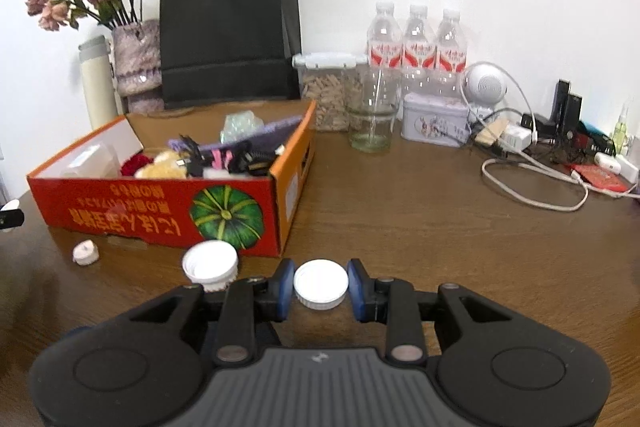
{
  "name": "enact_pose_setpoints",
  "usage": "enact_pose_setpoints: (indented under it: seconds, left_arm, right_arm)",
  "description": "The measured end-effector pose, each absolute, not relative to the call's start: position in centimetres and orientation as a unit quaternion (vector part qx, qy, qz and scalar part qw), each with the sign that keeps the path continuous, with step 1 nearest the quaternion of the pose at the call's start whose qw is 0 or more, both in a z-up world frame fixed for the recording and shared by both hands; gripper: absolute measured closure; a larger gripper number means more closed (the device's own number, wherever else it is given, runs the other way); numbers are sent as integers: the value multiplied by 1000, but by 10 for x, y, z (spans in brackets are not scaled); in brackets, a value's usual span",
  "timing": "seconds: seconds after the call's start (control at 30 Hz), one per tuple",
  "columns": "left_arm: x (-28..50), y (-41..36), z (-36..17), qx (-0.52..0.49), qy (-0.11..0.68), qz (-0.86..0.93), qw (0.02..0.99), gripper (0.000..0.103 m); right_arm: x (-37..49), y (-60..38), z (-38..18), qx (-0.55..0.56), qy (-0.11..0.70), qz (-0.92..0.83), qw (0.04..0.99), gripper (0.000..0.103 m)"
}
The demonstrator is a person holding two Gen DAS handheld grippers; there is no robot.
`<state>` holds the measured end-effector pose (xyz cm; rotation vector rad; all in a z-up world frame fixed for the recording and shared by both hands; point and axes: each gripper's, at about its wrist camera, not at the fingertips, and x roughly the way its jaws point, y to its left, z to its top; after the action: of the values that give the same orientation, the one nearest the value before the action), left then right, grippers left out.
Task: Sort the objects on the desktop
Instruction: 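Carry both white caps over the box and open both tools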
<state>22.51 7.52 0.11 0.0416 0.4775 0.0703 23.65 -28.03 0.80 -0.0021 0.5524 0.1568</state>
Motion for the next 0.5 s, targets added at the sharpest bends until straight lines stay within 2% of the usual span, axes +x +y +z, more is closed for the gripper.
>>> enact_pose_setpoints:
  seconds: [0.5]
  left_arm:
    - [230,40,63,46,147,-35,987,62]
  right_arm:
    - [243,-245,73,-11,184,138,973,76]
